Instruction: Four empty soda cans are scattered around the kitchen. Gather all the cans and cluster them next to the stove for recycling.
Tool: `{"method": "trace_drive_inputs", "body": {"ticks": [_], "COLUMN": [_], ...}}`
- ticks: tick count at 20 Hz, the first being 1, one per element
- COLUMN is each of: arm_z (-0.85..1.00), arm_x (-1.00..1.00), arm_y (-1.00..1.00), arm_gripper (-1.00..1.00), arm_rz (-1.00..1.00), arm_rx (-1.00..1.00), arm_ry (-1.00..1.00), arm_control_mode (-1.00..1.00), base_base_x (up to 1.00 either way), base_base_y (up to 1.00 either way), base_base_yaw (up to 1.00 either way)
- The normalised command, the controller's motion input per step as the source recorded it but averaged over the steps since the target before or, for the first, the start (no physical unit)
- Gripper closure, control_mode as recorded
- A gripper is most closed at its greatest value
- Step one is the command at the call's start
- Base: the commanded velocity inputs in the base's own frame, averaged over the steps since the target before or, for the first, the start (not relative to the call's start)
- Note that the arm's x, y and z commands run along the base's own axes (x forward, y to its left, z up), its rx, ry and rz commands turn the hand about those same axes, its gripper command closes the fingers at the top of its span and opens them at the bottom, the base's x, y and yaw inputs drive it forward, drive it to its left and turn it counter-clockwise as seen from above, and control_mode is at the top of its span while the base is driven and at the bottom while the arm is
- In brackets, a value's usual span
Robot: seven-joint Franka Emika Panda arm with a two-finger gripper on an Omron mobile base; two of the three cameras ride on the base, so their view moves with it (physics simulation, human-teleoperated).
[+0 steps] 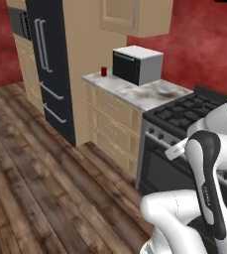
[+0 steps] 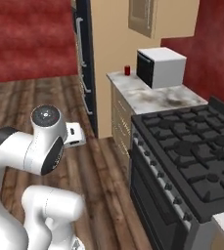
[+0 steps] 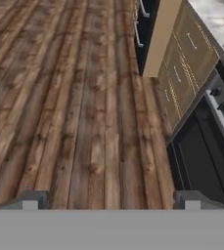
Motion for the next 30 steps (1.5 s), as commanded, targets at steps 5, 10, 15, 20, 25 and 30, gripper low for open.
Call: {"method": "trace_drive_inputs", "body": {"ticks": [5,10,15,20,25,30], "arm_z": [0.0,0.0,0.0,0.0,0.0,0.0], "arm_x": [0.0,0.0,0.0,0.0,0.0,0.0], "arm_y": [0.0,0.0,0.0,0.0,0.0,0.0], "arm_gripper": [-1.0,-1.0,-1.0,-1.0,-1.0,-1.0], "arm_rz": [0.0,0.0,0.0,0.0,0.0,0.0], "arm_rx": [0.0,0.0,0.0,0.0,0.0,0.0], "arm_ry": [0.0,0.0,0.0,0.0,0.0,0.0], "arm_control_mode": [1.0,1.0,1.0,1.0,1.0,1.0], "base_base_x": [0.36,0.33,0.33,0.38,0.44,0.52], "base_base_y": [0.51,0.62,0.66,0.65,0.64,0.62], "base_base_yaw": [0.16,0.13,0.12,0.11,0.11,0.1]}}
